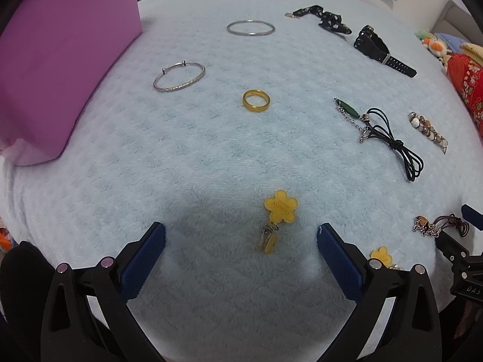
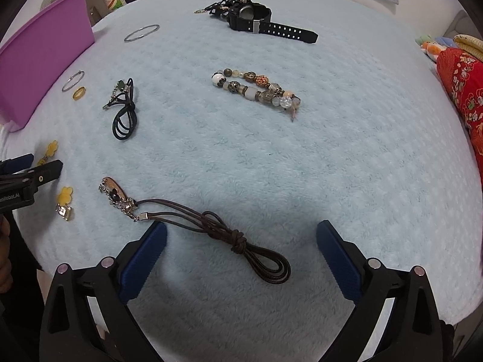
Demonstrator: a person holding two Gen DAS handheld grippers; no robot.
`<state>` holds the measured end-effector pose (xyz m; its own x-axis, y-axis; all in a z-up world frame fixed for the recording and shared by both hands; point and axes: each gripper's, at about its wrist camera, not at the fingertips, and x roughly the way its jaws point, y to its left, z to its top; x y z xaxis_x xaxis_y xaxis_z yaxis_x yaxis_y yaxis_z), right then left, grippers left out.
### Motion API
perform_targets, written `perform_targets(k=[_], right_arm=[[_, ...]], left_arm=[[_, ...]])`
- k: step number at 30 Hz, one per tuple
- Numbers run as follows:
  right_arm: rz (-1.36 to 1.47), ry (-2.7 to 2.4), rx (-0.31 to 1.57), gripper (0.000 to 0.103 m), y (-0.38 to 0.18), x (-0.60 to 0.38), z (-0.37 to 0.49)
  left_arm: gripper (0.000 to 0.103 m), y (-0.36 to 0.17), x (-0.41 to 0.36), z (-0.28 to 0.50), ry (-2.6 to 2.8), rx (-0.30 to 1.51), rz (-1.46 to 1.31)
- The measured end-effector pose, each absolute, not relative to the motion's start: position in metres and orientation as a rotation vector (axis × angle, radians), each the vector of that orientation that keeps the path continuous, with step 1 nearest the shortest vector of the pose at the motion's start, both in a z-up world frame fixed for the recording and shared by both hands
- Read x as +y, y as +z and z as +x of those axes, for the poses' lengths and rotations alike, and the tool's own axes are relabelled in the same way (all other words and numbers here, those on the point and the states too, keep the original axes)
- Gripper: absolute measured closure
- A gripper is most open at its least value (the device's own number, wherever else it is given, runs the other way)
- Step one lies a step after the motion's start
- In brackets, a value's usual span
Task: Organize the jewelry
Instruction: 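Grasp the brown cord necklace with the right tool while the left tool grasps a yellow flower earring, then carry the cord necklace and flower earring with both tools over the pink tub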
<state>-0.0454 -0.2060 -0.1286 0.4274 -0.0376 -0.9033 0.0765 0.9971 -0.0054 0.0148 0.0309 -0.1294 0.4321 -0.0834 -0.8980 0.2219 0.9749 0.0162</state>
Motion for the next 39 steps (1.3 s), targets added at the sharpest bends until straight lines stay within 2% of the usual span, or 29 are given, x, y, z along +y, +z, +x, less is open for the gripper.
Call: perform_targets(k=[4,7,10,11,13,14,16,17,19,20,21,22,23,24,29,39], right_arm=[[0.024,-0.085,1.101,0.009,-0.125,-0.204,-0.049],[0.003,-0.098,1.104,0.010,-0.123,-0.200,-0.047],[-0.015,-0.098,1.096,0.011,-0.124,-0.200,-0.048],[-0.005,-0.092,1.098,0.012,-0.124,-0.202,-0.048],[-0.007,-0.078,1.095,0.018,-0.124,-0.201,-0.050],[-0.014,-0.068,1.091,0.025,-0.123,-0.199,-0.050],[-0.040,-0.045,1.082,0.035,-0.121,-0.192,-0.051],[-0.041,-0.034,1.080,0.042,-0.121,-0.190,-0.052],[-0.043,-0.013,1.077,0.051,-0.119,-0.186,-0.053],[-0.039,0.003,1.073,0.060,-0.118,-0.184,-0.053],[-0.036,0.014,1.070,0.068,-0.117,-0.183,-0.053],[-0.040,0.018,1.066,0.071,-0.116,-0.181,-0.053],[-0.041,0.029,1.063,0.083,-0.116,-0.179,-0.053],[-0.033,0.048,1.063,0.089,-0.115,-0.178,-0.054],[0.024,0.050,1.054,0.096,-0.113,-0.181,-0.058],[0.148,0.095,0.971,0.097,-0.082,-0.187,-0.063]], left_arm=[[0.006,-0.128,0.031,0.012,-0.197,1.101,0.136],[0.011,-0.125,0.032,0.011,-0.203,1.097,0.136],[0.021,-0.121,0.030,0.009,-0.216,1.088,0.138],[0.028,-0.120,0.029,0.009,-0.228,1.085,0.138],[0.036,-0.117,0.023,0.008,-0.239,1.072,0.160],[0.041,-0.117,0.021,0.008,-0.244,1.068,0.171],[0.054,-0.115,0.018,0.008,-0.267,1.062,0.171],[0.065,-0.114,0.017,0.008,-0.266,1.058,0.173],[0.069,-0.114,0.018,0.010,-0.273,1.062,0.164],[0.075,-0.113,0.019,0.011,-0.272,1.061,0.157],[0.090,-0.112,0.021,0.011,-0.271,1.060,0.153],[0.089,-0.111,0.023,0.012,-0.272,1.061,0.145],[0.089,-0.111,0.024,0.013,-0.278,1.064,0.133],[0.089,-0.110,0.026,0.013,-0.281,1.064,0.119],[0.089,-0.104,0.026,0.010,-0.296,1.059,0.094],[0.089,-0.066,0.028,0.006,-0.331,1.001,0.055]])
